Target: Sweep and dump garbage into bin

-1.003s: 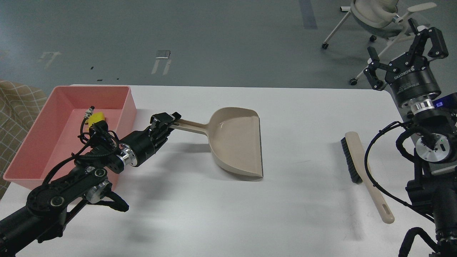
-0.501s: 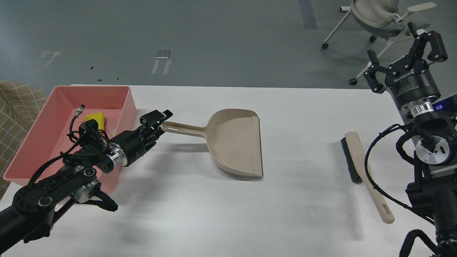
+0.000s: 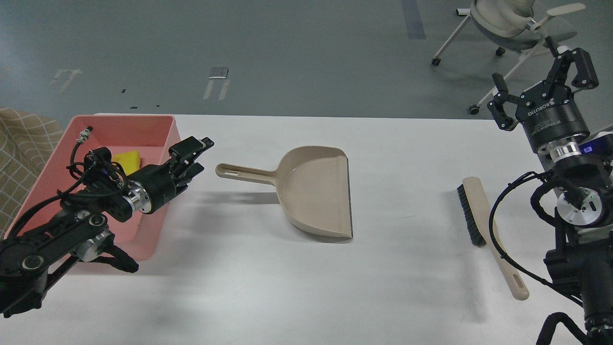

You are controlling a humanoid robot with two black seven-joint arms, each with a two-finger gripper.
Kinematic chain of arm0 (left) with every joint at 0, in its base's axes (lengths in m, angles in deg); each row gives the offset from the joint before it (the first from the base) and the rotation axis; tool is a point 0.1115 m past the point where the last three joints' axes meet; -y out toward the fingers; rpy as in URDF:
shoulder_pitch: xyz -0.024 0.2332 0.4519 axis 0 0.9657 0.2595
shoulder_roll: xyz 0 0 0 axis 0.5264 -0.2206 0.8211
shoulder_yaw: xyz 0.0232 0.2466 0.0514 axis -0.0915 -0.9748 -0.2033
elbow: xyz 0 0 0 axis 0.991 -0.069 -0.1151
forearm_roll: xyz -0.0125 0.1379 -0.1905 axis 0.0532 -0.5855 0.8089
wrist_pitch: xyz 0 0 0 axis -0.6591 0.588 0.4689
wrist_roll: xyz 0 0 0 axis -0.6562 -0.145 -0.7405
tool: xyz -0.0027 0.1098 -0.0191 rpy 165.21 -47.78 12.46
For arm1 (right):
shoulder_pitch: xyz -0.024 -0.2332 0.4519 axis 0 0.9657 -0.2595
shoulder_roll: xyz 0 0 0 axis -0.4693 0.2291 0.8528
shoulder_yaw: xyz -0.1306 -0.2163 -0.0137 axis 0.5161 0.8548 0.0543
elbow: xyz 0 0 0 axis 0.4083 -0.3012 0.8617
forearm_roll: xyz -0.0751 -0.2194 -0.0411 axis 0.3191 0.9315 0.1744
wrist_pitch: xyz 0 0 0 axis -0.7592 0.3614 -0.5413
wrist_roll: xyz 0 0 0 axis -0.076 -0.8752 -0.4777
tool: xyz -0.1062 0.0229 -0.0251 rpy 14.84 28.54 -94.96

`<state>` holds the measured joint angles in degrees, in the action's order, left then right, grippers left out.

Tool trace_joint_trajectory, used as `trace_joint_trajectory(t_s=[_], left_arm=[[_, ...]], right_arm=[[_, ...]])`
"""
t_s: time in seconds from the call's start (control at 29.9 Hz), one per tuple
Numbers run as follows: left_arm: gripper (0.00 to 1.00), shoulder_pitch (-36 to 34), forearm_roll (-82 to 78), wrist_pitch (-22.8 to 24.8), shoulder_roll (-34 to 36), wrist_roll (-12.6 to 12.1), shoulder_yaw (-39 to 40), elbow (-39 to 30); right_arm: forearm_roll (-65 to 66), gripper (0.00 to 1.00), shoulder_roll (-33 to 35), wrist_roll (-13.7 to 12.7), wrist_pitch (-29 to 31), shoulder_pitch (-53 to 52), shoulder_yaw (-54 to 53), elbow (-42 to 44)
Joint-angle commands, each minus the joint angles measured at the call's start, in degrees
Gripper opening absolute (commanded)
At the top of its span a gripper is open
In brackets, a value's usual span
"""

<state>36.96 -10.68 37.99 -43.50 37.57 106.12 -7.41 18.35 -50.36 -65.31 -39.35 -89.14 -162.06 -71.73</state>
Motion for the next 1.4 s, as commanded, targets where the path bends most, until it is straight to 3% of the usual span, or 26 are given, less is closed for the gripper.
trace_joint_trajectory(t_s=[0.0, 0.17, 0.5, 0.57, 0.67, 0.8, 1.07, 1.37], left_arm=[[0.83, -1.0, 0.7, 0.2, 1.8, 0.5, 1.7, -1.1], [0.83, -3.0, 6.8, 0.3, 1.8, 0.6, 8.3, -1.0], [0.83, -10.2, 15.7, -0.5, -0.8, 0.7, 11.1, 2.4], [0.84, -11.7, 16.4, -1.1, -3.9, 0.4, 12.5, 3.1], [0.87, -13.1, 16.7, -1.3, -6.0, 0.1, 13.7, 5.7], [0.86, -16.8, 17.8, -1.3, -11.1, 0.9, 14.7, 13.7], [0.86, -22.3, 25.5, -0.8, -18.2, 0.9, 16.3, 27.2], [0.87, -23.1, 26.5, -0.7, -18.9, 1.4, 15.3, 28.9]], right_arm=[[0.1, 1.00, 0.1, 0.0, 0.0, 0.1, 0.1, 0.2], [0.1, 1.00, 0.0, 0.0, 0.0, 0.0, 0.0, 0.9], [0.0, 1.00, -0.1, -1.0, 0.0, -2.7, -0.1, 1.1], [0.0, 1.00, -0.1, -1.0, -4.0, -4.5, -0.1, 1.8], [0.0, 1.00, 0.0, -1.1, -7.3, -7.8, -0.1, 3.5], [0.0, 1.00, 0.1, -1.4, -7.2, -12.3, 0.2, 7.4], [-1.0, 1.00, -0.8, -1.8, -7.9, -14.3, 3.7, 7.1], [-3.7, 1.00, -0.6, -1.3, -7.0, -15.1, 8.1, 13.5]])
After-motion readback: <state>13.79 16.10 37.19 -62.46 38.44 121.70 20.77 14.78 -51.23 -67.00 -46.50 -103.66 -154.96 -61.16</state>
